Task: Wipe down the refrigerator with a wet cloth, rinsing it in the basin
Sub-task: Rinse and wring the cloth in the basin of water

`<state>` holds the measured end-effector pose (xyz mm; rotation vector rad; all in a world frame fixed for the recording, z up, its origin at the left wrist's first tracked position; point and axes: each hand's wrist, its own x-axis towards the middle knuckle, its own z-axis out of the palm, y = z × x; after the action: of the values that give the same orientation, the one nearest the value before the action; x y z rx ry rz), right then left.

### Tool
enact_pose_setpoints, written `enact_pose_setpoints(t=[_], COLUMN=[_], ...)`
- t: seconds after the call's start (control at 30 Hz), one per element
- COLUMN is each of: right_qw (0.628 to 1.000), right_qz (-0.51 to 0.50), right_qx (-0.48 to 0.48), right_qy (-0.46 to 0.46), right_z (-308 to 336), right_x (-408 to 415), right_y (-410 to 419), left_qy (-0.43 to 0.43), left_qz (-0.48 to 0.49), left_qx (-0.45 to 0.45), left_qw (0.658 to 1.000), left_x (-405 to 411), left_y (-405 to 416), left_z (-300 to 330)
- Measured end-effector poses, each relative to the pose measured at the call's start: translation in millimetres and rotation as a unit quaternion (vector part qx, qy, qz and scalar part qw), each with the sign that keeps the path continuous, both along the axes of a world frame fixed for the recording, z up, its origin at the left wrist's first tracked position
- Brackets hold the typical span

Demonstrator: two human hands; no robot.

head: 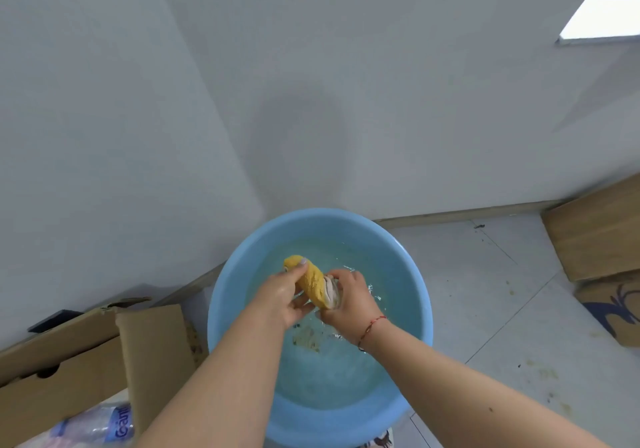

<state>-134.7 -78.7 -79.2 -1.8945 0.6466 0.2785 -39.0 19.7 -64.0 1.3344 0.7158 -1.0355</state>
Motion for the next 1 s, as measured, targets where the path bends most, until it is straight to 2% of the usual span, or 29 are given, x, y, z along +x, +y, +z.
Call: enact_pose_setpoints(t=[0.07,0.17,0.23,0.33,0.4,0.47,0.53,0.6,0.67,0.77,0.87,0.93,1.0], right_qw=[0.986,0.956,0.946,0.949,0.932,0.905,0.905,0.919,0.927,0.954,0.973,0.952,0.919], right_qz=[-0.058,-0.137,-0.184,-0.237,-0.295,-0.328,-0.310,-0.269,-0.228,-0.150,-0.091,-0.124,-0.141], right_qx=[0.158,0.259,0.265,0.206,0.203,0.251,0.269,0.270,0.281,0.250,0.200,0.256,0.333], right_qy=[-0.016,-0.014,-0.009,-0.020,-0.048,-0.100,-0.109,-0.100,-0.094,-0.072,-0.064,-0.114,-0.158], right_z=[12,34,41,61,77,99,121,139,158,181,200,208,205], right_x=[-2,-5,-5,1,6,11,14,15,16,14,8,-2,-12], right_y=[-9,-20,-27,-39,-49,-53,-53,-49,-47,-49,-56,-67,-75], left_qy=[-0.042,-0.064,-0.057,-0.089,-0.137,-0.172,-0.193,-0.252,-0.298,-0.308,-0.343,-0.357,-0.338], left_qz=[-0.002,0.024,0.030,-0.005,-0.087,-0.218,-0.332,-0.411,-0.429,-0.372,-0.392,-0.392,-0.352], left_qx=[-0.016,-0.058,-0.101,-0.128,-0.088,-0.051,-0.031,-0.051,-0.106,-0.189,-0.217,-0.226,-0.240], left_qw=[0.999,0.996,0.993,0.988,0.983,0.959,0.923,0.875,0.846,0.855,0.826,0.817,0.839], left_x=[4,10,11,12,11,9,9,9,9,6,3,-2,-5], left_y=[3,9,12,18,23,29,33,32,28,17,2,-8,-14], left_z=[12,23,33,45,54,63,74,87,100,120,145,162,171])
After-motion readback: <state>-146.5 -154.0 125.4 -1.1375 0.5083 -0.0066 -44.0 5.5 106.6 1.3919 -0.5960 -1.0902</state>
